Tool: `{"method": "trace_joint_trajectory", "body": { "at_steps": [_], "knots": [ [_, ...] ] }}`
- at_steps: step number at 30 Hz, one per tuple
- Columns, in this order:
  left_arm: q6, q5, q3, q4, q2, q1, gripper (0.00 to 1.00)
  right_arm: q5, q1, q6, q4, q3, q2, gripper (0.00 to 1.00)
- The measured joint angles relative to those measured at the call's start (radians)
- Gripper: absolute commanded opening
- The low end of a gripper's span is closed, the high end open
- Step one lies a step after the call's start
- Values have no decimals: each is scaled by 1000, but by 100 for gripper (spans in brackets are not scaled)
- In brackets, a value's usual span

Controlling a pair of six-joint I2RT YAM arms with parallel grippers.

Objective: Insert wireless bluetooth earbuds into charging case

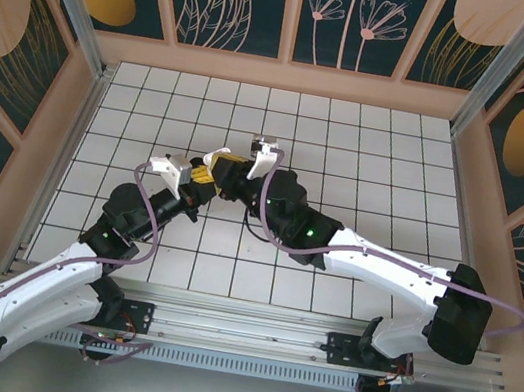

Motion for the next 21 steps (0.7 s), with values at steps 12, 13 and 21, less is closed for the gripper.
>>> {"method": "trace_joint_trajectory", "body": {
  "at_steps": [12, 13, 21],
  "knots": [
    [0, -7, -2, -17, -18, 0, 0, 5, 25, 2, -2, 2, 3, 15],
    [0, -7, -2, -18, -18, 0, 0, 6, 27, 3, -3, 2, 3, 16],
    [0, -7, -2, -38, -23, 0, 0, 39, 37, 6, -21, 2, 3, 16]
  ]
}}
